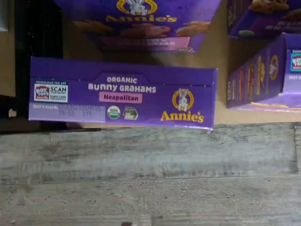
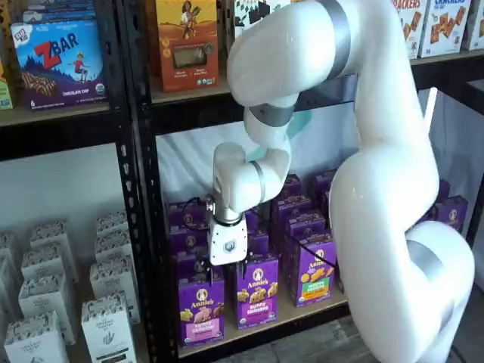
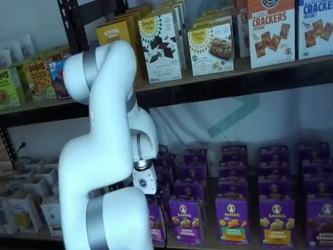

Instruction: Pick up the purple box with a pink patch in the middle, on the bottom shelf, the first box from the left

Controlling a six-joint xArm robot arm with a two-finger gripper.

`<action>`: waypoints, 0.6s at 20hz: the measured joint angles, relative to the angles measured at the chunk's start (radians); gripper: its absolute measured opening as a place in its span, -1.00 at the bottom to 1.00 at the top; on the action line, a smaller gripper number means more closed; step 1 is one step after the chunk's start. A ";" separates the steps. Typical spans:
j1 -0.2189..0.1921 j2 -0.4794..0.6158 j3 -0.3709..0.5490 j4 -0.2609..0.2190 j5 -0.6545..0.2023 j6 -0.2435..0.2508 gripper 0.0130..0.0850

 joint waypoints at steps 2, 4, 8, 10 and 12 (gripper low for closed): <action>-0.001 0.012 -0.017 0.022 0.009 -0.021 1.00; -0.002 0.024 -0.034 0.044 0.018 -0.042 1.00; -0.005 0.046 -0.064 0.070 0.022 -0.069 1.00; -0.006 0.058 -0.081 0.075 0.028 -0.074 1.00; -0.006 0.067 -0.094 0.080 0.031 -0.079 1.00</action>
